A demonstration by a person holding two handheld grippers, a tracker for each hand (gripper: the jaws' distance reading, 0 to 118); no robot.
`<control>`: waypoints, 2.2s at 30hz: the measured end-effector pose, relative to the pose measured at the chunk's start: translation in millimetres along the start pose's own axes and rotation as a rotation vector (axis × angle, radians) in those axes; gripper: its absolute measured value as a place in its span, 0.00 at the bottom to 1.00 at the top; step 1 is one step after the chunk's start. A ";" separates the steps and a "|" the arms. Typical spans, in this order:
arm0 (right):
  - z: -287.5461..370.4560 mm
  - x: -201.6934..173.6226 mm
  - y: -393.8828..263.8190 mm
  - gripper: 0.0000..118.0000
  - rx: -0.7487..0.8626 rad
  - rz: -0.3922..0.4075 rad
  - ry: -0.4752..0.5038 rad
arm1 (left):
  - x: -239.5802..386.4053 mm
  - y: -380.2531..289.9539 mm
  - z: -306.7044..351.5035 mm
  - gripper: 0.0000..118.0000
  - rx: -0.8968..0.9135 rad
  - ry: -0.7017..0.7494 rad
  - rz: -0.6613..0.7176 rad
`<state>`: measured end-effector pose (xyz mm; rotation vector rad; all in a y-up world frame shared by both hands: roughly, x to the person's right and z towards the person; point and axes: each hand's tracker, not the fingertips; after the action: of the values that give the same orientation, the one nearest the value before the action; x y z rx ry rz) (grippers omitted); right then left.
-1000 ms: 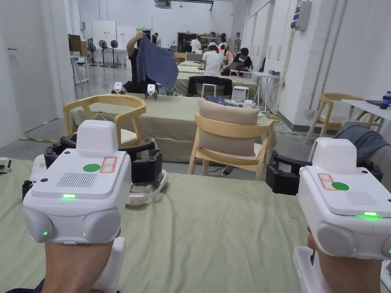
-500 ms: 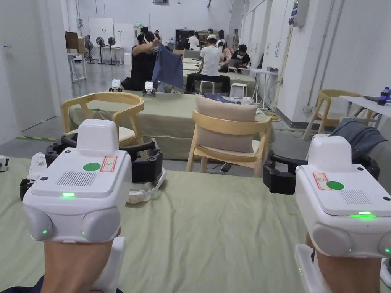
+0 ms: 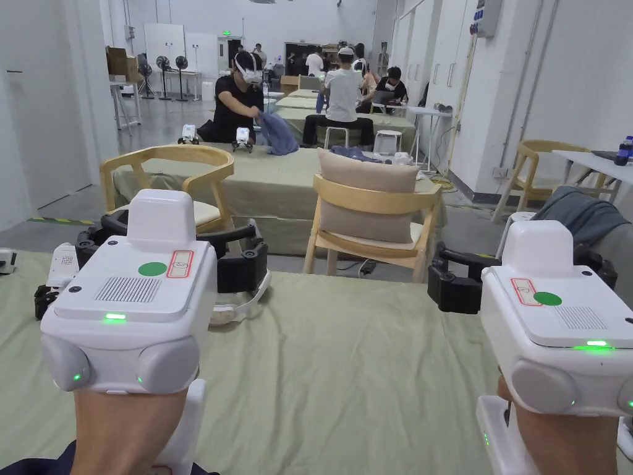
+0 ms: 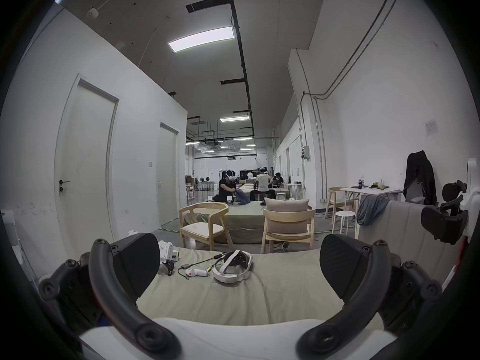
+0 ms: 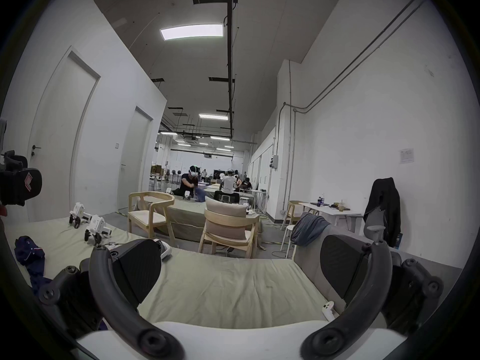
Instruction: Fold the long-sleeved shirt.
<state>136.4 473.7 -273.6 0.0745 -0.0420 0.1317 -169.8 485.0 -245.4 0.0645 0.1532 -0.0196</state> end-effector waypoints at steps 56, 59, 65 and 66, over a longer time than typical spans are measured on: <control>42.7 -224.4 -123.5 0.00 -0.233 0.016 0.456 | -199.2 -346.0 -7.6 0.94 -0.979 0.318 0.277; 42.4 -230.6 -130.5 0.00 -0.256 0.032 0.464 | -208.1 -380.4 -13.0 0.93 -1.027 0.331 0.302; 41.2 -225.8 -139.8 0.00 -0.292 0.028 0.470 | -201.2 -361.5 -6.7 0.21 -0.987 0.274 0.391; 42.2 -220.0 -140.5 0.00 -0.294 0.023 0.471 | -200.7 -355.6 -6.2 0.21 -0.911 0.282 0.309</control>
<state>-64.5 303.1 -251.8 -0.2511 0.4074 0.1618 -377.7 133.6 -243.1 -0.8223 0.4200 0.3687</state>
